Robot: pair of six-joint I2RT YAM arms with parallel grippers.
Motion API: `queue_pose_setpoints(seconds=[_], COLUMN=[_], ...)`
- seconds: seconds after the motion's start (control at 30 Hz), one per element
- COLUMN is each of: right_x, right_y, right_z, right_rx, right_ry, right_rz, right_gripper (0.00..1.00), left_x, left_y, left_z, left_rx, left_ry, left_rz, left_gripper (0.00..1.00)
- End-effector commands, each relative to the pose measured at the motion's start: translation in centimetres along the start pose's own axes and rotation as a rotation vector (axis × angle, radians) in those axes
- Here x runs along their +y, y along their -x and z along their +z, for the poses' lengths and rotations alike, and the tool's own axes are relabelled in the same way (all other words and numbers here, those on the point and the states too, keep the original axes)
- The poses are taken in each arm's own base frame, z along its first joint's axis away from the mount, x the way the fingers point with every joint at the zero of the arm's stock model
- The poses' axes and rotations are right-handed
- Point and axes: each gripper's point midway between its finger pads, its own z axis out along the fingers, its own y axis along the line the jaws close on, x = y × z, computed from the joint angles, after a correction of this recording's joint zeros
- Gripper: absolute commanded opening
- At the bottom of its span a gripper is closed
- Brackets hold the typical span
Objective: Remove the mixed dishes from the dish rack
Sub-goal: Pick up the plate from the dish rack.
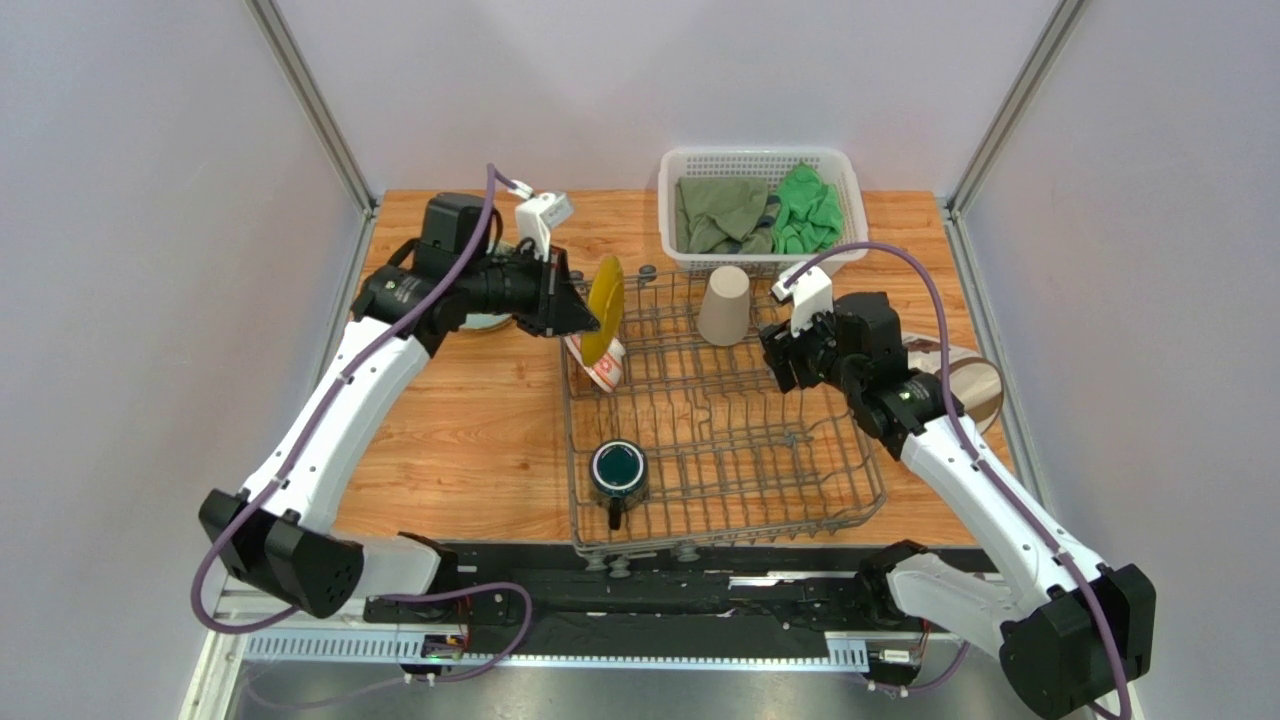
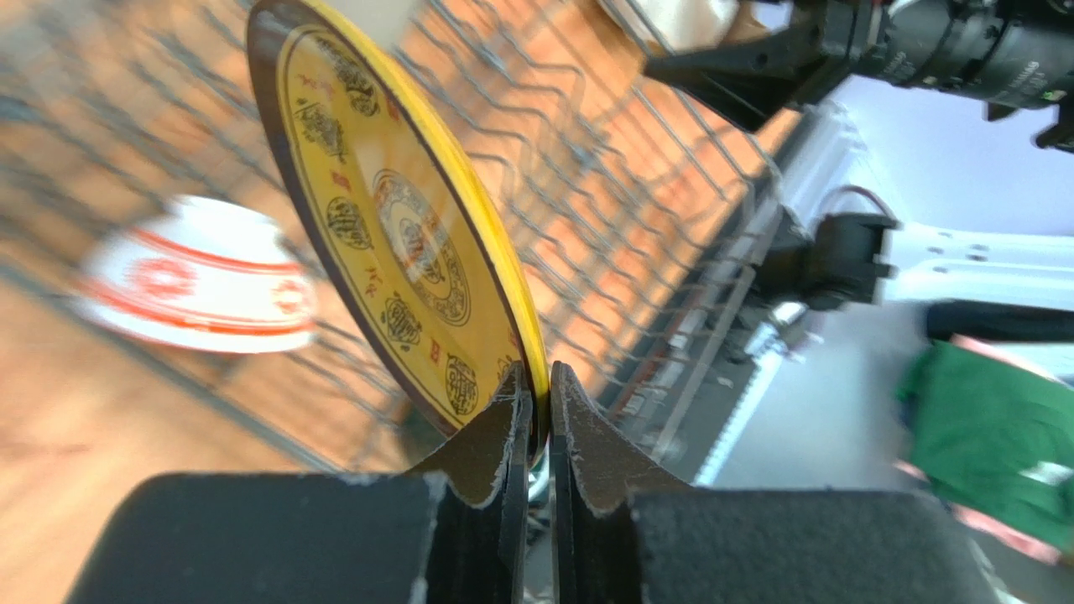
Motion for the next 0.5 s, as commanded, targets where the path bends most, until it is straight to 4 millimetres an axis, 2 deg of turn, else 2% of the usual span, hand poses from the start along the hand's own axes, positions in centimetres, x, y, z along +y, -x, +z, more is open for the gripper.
queue_pose_setpoints(seconds=[0.0,0.07,0.17,0.2,0.27,0.3,0.4,0.47], right_x=[0.1,0.3,0.6,0.7,0.6,0.7,0.8,0.9], right_y=[1.5,1.4,1.6,1.5,1.7,1.7,1.9,2.0], right_z=[-0.5,-0.5,-0.6,-0.5,-0.7,-0.7,-0.9,-1.0], right_rx=[-0.060,-0.055,-0.056,-0.054,-0.061,-0.063,-0.070,-0.075], right_ry=[0.014,0.024,0.038,0.043,0.043,0.046,0.052,0.057], right_rz=[-0.001,0.000,-0.002,-0.001,-0.005,-0.005,-0.006,-0.005], right_gripper=[0.61,0.61,0.61,0.61,0.61,0.61,0.61,0.61], left_x=[1.3,2.5,5.5,7.0,9.0,10.6,13.9,15.8], left_y=[3.5,4.4,5.8,6.3,7.0,7.4,7.7,7.3], left_z=[-4.1,-5.3,-7.5,-8.6,-9.5,-10.8,-11.9,-11.5], left_rx=[-0.129,-0.153,-0.185,-0.193,-0.181,-0.174,-0.123,-0.075], left_ry=[0.204,0.302,0.515,0.618,0.726,0.844,1.002,1.057], left_rz=[0.204,0.285,0.396,0.419,0.498,0.515,0.606,0.625], left_gripper=[0.00,0.00,0.00,0.00,0.00,0.00,0.00,0.00])
